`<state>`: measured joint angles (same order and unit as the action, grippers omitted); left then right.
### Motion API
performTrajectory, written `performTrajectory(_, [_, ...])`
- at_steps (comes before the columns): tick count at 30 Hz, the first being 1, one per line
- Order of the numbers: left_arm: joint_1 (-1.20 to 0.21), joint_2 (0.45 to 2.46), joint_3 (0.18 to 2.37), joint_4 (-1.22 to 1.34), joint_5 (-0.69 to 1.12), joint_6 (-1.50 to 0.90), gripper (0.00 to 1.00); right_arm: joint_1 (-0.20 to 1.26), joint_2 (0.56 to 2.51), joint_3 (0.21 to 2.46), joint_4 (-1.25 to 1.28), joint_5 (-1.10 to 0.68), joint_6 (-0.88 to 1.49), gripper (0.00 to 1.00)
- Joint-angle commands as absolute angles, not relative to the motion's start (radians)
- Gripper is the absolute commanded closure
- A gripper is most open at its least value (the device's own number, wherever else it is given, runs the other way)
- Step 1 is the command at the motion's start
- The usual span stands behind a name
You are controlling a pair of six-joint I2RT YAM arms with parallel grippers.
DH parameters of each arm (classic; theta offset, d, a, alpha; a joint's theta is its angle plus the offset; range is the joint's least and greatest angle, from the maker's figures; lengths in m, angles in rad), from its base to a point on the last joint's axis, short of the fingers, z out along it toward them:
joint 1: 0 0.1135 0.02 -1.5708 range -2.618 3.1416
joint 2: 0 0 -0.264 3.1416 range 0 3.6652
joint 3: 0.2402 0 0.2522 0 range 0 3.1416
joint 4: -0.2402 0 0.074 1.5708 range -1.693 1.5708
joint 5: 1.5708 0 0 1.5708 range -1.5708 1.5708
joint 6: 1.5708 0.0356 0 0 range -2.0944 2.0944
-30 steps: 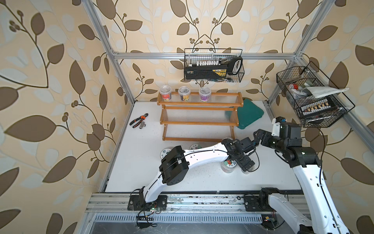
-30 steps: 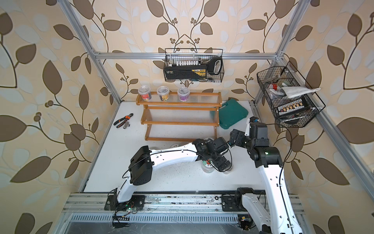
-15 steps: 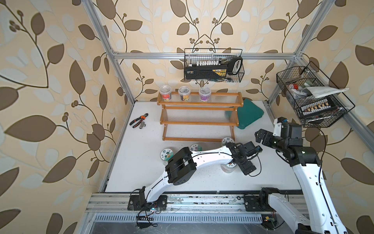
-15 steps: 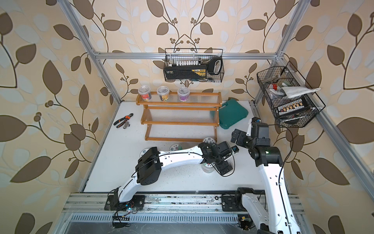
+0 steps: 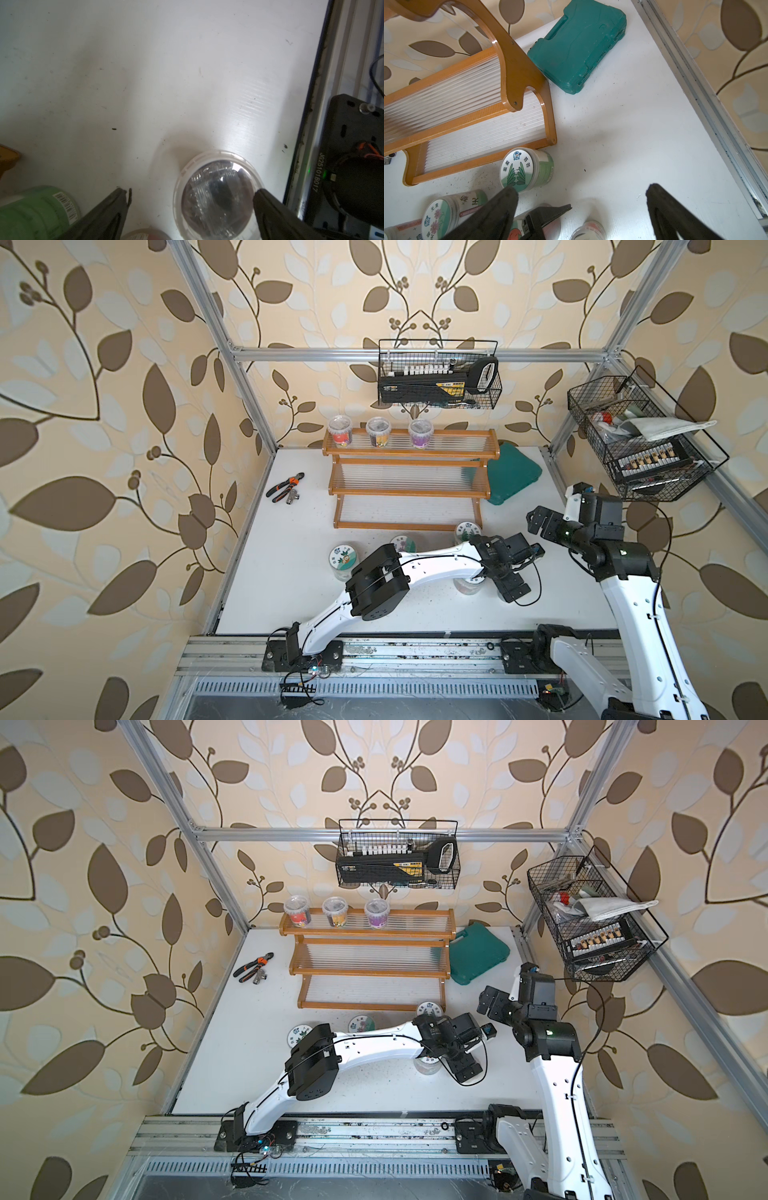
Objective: Place the seed container on the shelf
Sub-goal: Pick up the seed jar at the center of the board.
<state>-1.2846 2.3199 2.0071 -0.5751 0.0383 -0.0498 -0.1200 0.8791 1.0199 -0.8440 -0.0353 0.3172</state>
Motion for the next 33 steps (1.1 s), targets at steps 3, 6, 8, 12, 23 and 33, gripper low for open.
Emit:
performTrajectory(3, [-1.292,2.295,2.042,-0.574,0.073,-0.067,0.02,-0.126,0.870,1.005,-0.849,-0.061,0.303,0.01])
performTrajectory(6, [-1.292,2.265,2.039,-0.574,0.063,-0.079,0.02,-0.129,0.870,1.005,-0.848,-0.065,0.301,0.01])
performTrajectory(8, [-1.294,2.248,2.034,-0.578,0.058,-0.085,0.02,-0.129,0.870,1.003,-0.848,-0.068,0.302,0.01])
performTrajectory(12, [-1.307,2.218,2.019,-0.579,0.051,-0.101,0.02,-0.130,0.870,1.002,-0.845,-0.071,0.304,0.01])
performTrajectory(23, [-1.330,2.248,2.014,-0.575,0.041,-0.120,0.02,-0.132,0.864,1.001,-0.847,-0.072,0.305,0.01])
performTrajectory(33, [-1.330,2.295,2.041,-0.611,-0.008,-0.124,0.02,-0.132,0.868,0.998,-0.843,-0.080,0.304,0.01])
